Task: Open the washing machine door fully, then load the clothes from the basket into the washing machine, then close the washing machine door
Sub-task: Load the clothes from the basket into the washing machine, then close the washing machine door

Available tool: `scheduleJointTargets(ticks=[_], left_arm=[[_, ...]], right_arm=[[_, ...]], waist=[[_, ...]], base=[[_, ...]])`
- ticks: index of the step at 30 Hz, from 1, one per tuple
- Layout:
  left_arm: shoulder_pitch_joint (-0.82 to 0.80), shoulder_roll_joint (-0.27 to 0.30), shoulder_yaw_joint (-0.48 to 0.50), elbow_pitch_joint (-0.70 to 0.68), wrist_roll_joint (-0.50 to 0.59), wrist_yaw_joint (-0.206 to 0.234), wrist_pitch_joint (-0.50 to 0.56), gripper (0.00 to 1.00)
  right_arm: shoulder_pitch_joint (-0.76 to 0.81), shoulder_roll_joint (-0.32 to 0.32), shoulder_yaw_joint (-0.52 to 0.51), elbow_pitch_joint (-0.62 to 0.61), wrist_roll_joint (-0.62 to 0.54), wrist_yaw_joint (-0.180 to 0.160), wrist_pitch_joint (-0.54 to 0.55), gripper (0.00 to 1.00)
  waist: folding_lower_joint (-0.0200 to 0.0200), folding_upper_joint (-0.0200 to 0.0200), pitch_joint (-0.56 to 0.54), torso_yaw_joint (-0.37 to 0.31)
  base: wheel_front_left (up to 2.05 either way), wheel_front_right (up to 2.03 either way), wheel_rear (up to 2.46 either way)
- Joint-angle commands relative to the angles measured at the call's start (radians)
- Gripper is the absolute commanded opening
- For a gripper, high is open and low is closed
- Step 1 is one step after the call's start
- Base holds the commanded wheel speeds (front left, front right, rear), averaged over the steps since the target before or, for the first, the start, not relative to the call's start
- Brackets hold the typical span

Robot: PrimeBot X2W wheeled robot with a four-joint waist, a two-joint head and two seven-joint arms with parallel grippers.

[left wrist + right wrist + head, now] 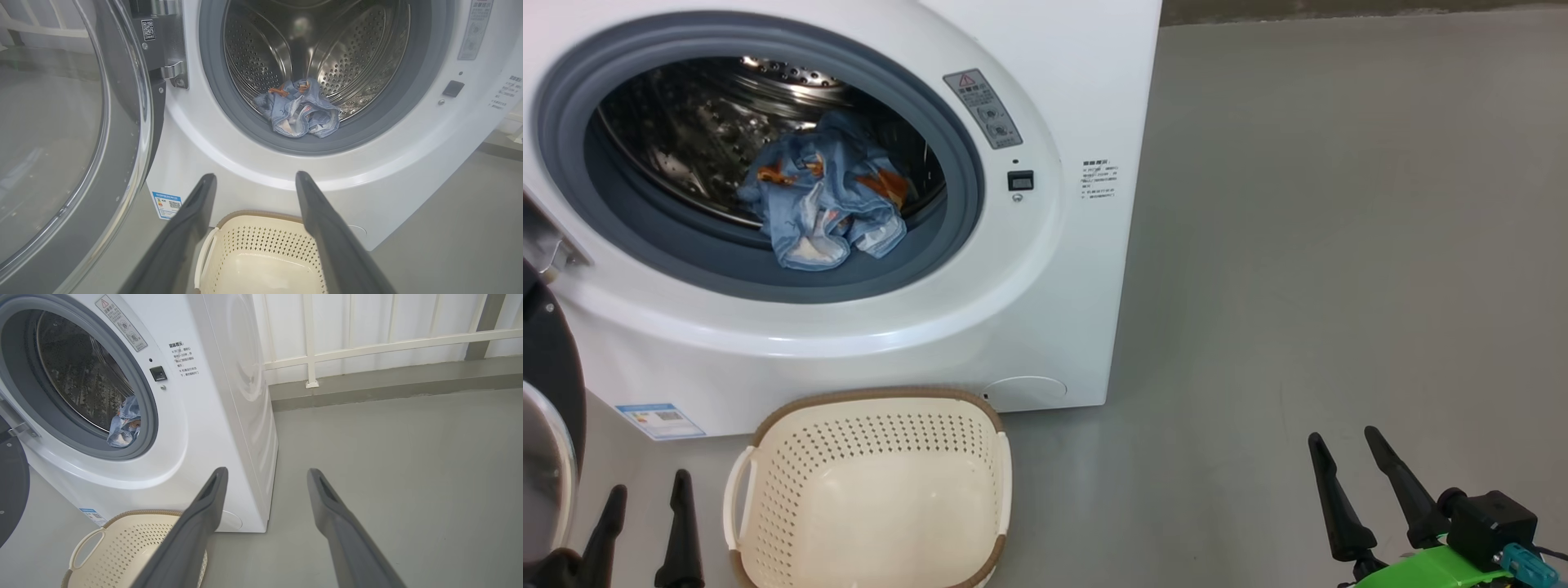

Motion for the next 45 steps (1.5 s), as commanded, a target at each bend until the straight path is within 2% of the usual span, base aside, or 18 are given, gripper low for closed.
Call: scheduleJointTargets(ticks=[1, 14, 31, 45], left_arm=[[-0.012, 0.021, 0.039, -0.028, 0.010, 0.002, -0.006, 1.00], [-0.010, 0.017, 0.051, -0.032, 0.017, 0.002, -0.006, 1.00], [0.006, 0.022, 0.043, -0.058, 0.007, 0.002, -0.006, 1.00], [0.004, 0.010, 0.029, -0.073, 0.005, 0.002, -0.006, 1.00]], right_arm=[[-0.002, -0.014, 0.025, -0.023, 0.004, 0.002, -0.012, 1.00], [-0.004, -0.013, 0.025, -0.026, 0.003, 0.002, -0.012, 1.00], [-0.001, -0.011, 0.020, -0.027, 0.004, 0.002, -0.012, 1.00], [0.000, -0.013, 0.020, -0.033, 0.004, 0.002, -0.012, 1.00]], waist=[[0.0000, 0.0000, -0.002, -0.001], [0.0000, 0.0000, -0.001, -0.004], [0.0000, 0.0000, -0.003, 0.002], [0.0000, 0.0000, -0.008, 0.029]], base=[[0.00, 0.00, 0.00], [-0.09, 0.09, 0.00], [-1.23, 1.23, 0.00], [-0.14, 0.14, 0.00]])
